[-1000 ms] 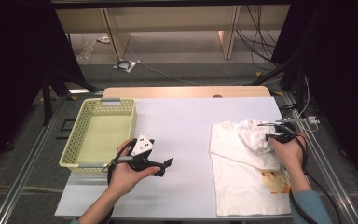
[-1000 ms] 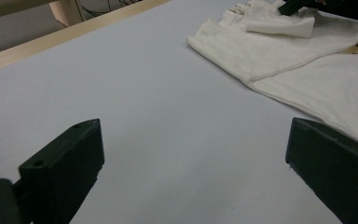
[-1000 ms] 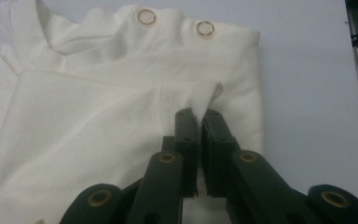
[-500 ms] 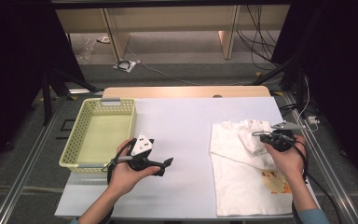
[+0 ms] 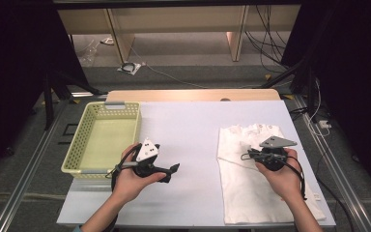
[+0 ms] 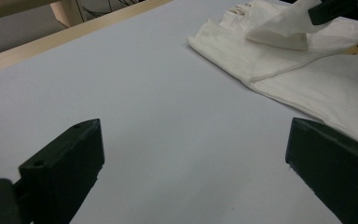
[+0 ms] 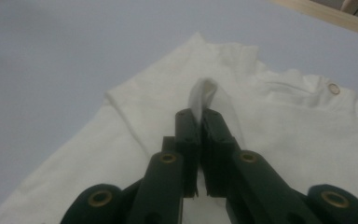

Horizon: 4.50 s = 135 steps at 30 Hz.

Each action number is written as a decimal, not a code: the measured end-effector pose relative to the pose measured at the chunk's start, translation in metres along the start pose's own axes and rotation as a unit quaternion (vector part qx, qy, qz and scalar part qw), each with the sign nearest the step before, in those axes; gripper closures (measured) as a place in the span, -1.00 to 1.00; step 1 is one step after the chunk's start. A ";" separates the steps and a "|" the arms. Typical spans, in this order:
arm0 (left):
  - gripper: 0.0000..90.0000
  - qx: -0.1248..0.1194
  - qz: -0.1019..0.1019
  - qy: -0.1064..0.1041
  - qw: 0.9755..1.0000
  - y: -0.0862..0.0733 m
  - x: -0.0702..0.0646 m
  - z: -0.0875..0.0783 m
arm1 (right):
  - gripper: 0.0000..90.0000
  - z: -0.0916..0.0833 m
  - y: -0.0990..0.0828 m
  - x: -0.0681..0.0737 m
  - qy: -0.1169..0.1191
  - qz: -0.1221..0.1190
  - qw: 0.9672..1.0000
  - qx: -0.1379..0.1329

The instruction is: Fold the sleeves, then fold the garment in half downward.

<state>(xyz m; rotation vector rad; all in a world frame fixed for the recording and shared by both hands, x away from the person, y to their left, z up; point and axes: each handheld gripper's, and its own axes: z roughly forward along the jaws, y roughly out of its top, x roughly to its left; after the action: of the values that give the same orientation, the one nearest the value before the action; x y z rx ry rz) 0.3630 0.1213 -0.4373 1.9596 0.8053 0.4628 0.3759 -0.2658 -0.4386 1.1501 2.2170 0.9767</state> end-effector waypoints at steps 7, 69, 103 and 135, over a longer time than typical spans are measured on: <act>-0.91 0.001 0.001 0.000 1.000 0.000 0.000 0.000 | 0.91 0.011 -0.004 0.023 0.022 -0.010 1.000 0.018; -0.87 0.006 -0.002 -0.008 1.000 -0.003 -0.002 0.004 | 0.94 0.025 -0.029 0.022 -0.009 0.089 0.994 0.064; -0.94 0.021 -0.013 -0.048 0.999 -0.015 -0.013 0.019 | -0.30 -0.023 -0.060 -0.003 -0.041 0.073 0.993 -0.080; 0.22 0.091 0.018 -0.137 0.986 0.009 -0.087 0.083 | 0.29 -0.056 -0.095 -0.086 -0.136 0.205 0.968 0.039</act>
<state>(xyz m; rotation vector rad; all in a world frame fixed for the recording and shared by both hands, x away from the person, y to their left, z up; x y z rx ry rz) 0.3544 0.0051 -0.4702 2.1507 0.6564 0.1381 0.3370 -0.3970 -0.4688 1.7147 1.8501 0.8262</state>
